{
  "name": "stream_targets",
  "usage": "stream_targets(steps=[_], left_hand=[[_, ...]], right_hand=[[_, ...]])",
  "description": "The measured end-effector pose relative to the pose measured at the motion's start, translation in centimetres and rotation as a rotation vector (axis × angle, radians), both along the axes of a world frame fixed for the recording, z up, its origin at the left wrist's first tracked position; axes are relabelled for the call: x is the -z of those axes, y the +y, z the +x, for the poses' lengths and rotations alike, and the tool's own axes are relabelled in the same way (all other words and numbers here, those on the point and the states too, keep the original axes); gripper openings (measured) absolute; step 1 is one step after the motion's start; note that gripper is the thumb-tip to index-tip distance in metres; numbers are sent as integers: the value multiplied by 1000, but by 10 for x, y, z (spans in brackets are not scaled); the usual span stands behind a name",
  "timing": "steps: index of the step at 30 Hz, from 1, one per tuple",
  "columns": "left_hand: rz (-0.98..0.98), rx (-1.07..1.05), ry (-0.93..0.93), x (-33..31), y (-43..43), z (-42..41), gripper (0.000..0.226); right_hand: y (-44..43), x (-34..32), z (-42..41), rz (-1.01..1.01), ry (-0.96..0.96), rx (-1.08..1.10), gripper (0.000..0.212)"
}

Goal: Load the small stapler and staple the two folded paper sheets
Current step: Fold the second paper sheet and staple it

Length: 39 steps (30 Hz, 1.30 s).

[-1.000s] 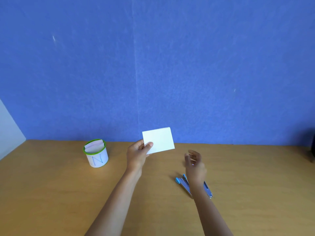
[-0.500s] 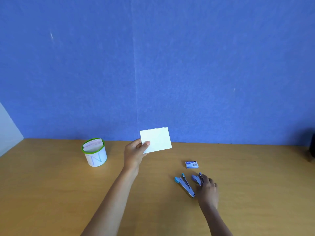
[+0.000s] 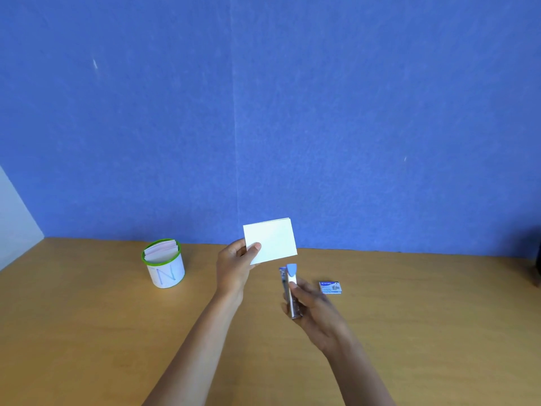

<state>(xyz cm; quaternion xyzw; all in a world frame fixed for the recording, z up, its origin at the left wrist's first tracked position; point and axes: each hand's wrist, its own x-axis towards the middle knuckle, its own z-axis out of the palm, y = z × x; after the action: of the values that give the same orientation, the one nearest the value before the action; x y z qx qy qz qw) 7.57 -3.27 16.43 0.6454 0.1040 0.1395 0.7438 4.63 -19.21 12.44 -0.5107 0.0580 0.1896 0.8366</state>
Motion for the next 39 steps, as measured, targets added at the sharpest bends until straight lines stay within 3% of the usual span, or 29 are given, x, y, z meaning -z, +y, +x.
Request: stream_targets(steps=[7,11,18,21,25,39], left_hand=[[-46,31,-5,-1,-2,-7,6],[-37,60,-27,-5,1,-7,6],[164,2,-78,-7,-2,-7,11],[220,-48,-107,-11,-4,-9,12],[313,34,-96,-12,-8,-12,7],[268,210,-67,-18,-6,-20,16]], right_hand=[[19,-20,4,122,-15,-1,16],[17,-22,4,126,-18,-10,33],[17,-29,0,106,-61,19,52],[18,-31,-2,108,-69,32,45],[20,-37,-1,110,-79,60,27],[26,-41,0,201,-148,162,26]])
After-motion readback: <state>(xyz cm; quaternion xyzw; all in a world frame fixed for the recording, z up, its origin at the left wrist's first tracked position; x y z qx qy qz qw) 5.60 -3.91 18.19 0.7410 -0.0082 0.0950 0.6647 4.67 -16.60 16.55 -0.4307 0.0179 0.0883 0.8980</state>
